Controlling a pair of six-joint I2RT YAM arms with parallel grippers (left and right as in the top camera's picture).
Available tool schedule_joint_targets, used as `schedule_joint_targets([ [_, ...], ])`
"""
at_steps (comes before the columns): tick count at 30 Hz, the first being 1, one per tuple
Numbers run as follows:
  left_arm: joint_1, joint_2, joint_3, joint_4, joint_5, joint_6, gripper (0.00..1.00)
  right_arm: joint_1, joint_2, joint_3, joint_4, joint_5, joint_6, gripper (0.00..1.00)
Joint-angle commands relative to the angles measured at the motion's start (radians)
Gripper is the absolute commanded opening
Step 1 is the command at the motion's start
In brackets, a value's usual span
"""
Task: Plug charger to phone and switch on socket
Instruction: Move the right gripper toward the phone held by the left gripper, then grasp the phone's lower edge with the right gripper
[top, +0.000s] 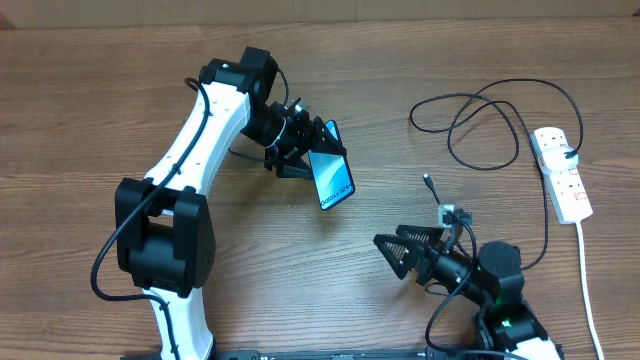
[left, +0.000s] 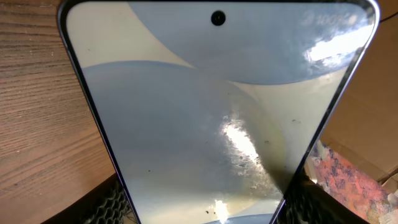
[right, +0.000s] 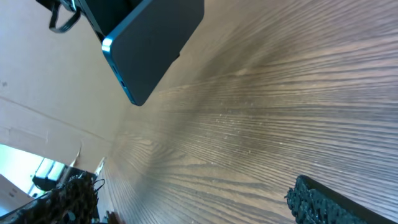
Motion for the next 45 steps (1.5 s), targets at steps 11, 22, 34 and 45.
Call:
schedule_joint_targets([
  [11,0.011,0.002,0.032,-0.003,0.032,-0.015,0.51,0.035,0.105,0.365,-0.312,0.138,-0.181,1.00],
  [22,0.011,0.002,0.032,-0.003,0.040,-0.051,0.51,0.080,0.105,0.463,-0.476,0.082,-0.186,1.00],
  [34,0.010,0.002,0.032,0.072,0.110,-0.186,0.50,0.198,0.254,0.462,-0.341,0.356,-0.159,1.00],
  [45,0.010,0.002,0.032,0.096,0.126,-0.222,0.50,0.206,0.525,0.462,-0.006,0.347,0.026,1.00],
])
